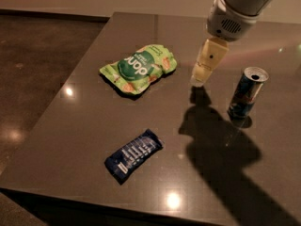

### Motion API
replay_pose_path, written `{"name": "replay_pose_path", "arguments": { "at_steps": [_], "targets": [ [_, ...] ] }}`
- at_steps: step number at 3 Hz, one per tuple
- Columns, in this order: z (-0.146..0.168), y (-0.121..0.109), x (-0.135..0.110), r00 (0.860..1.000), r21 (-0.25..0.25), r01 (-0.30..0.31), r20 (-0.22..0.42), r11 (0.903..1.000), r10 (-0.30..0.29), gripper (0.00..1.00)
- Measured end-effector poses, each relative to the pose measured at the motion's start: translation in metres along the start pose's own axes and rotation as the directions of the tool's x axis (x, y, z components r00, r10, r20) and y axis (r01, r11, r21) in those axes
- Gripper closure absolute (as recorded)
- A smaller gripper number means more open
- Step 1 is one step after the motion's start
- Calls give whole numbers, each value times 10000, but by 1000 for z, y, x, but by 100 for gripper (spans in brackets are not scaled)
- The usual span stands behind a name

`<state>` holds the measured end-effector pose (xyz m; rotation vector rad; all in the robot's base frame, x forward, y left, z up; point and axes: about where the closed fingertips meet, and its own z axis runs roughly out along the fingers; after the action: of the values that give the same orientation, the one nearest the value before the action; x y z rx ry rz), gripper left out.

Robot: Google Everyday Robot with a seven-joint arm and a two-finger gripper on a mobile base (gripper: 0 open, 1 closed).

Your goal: Pick green rice chip bag

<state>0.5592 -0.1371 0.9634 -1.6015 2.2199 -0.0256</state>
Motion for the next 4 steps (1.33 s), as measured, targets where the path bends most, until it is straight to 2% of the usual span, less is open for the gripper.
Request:
{"name": "replay_pose_path", "arguments": {
  "at_steps": [2,4],
  "targets": [
    [59,-32,-23,9977,-477,-668,91,9966,673,0],
    [100,-52,-48,9922,-1012,-1235,55,9872,1246,0]
  ]
}}
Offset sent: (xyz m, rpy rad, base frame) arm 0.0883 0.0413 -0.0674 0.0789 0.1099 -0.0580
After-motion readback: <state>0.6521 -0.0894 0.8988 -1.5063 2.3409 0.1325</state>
